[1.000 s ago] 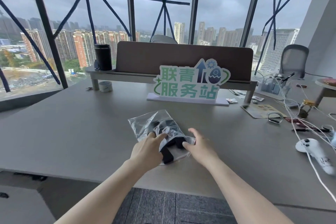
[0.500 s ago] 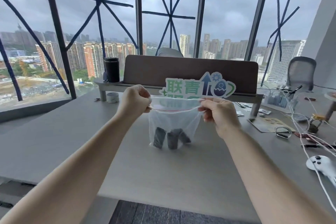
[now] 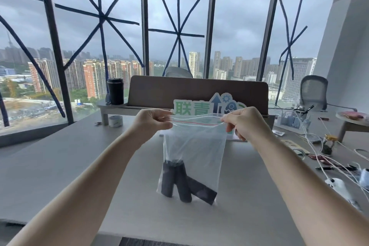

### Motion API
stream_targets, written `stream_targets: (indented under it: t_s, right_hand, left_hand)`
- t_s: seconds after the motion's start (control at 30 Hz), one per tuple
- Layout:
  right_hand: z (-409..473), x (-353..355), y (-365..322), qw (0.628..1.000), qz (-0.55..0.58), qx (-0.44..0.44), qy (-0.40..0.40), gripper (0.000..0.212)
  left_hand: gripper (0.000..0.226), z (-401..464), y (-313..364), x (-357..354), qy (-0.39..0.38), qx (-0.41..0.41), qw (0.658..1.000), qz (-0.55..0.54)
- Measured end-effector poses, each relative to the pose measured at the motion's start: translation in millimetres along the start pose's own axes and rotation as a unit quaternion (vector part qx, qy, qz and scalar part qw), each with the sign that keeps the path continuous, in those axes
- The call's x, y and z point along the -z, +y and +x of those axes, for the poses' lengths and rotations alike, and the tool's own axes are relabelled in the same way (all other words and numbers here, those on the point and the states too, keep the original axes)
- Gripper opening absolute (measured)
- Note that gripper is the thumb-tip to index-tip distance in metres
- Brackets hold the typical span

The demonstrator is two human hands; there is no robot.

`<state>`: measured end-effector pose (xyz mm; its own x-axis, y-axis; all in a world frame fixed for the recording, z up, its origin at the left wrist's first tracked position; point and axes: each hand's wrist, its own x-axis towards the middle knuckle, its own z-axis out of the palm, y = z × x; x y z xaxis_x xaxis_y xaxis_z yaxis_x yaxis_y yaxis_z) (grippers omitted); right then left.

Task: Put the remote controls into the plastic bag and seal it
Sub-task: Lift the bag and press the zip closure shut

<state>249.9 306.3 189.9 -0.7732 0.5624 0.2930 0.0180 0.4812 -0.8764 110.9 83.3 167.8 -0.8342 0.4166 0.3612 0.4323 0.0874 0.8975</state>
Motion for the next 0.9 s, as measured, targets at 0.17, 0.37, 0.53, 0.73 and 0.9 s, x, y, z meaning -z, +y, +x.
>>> stream_targets:
  t_s: [0.17,0.37,0.53,0.73,0.9]
  right_hand:
    - [-6,13,-11,0.995,-0.070,0.047,0.051,0.029]
    - [-17,19,-22,0.914,-0.357,0.121,0.150,0.030]
    - [-23,-4,-31,0.913,-0.350,0.208,-0.018,0.047]
    - [-15,-10,-38,0.919,-0.349,0.179,-0.023,0.015]
    - [-13,-13,-40,0.930,-0.319,0.176,-0.036,0.016]
  left_hand:
    - [0.004,2,-1,-7,0.095,-0.011,0.995,0.035]
    - [0.004,-3,18,-33,0.043,-0.016,0.999,0.026]
    - [0.012,-4,34,-58,-0.001,-0.025,0.999,0.025]
    - [0.006,-8,37,-59,-0.018,-0.023,0.999,0.029]
    - [0.003,-8,32,-57,-0.020,-0.012,1.000,0.017]
